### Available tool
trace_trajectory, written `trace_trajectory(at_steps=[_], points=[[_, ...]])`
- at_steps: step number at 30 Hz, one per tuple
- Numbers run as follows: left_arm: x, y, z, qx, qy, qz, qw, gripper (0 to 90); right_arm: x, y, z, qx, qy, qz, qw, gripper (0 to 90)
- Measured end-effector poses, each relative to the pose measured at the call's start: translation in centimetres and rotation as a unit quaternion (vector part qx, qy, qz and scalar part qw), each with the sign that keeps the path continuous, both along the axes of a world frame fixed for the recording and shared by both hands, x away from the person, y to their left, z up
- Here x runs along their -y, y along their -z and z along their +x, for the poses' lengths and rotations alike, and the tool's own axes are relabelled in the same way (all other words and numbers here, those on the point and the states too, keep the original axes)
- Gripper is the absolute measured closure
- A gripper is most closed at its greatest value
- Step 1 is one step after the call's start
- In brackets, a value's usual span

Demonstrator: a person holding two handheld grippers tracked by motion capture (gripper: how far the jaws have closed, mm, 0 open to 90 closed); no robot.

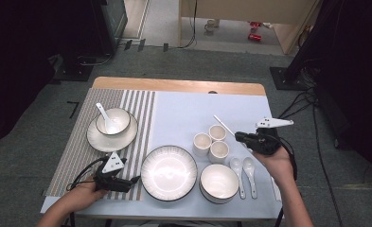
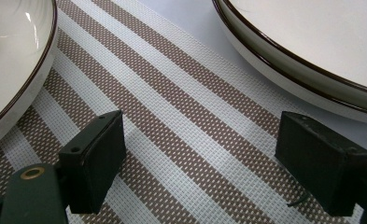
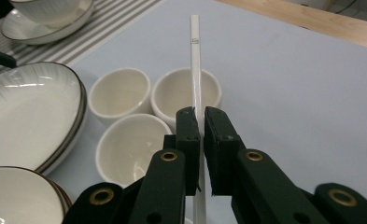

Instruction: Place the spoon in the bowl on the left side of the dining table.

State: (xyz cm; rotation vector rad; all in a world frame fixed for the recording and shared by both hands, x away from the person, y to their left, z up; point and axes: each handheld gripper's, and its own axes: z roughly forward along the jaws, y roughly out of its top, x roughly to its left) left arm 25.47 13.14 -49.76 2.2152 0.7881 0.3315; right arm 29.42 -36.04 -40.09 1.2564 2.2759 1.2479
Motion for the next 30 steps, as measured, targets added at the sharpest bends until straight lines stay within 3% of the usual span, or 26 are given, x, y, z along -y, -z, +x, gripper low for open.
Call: trace_trajectory(at_steps=[11, 16, 30], points=[[0.0, 0.0, 0.0, 0.000, -0.001, -0.002, 1.0000, 16.1, -2.5, -2.1, 0.6, 0.006, -0.050, -0.007, 0.9987, 85.1], [0.0, 0.0, 0.0, 0.000, 0.000, 0.000, 1.0000, 16.1, -3.5, -2.8, 1.0, 0.002, -0.075, 0.012, 0.9971, 85.1], [0.0, 0.0, 0.0, 0.000, 0.000, -0.001, 1.0000, 16.1, -6.6, -4.9, 1.5, 0.008, -0.117, -0.002, 0.9931, 85.2]])
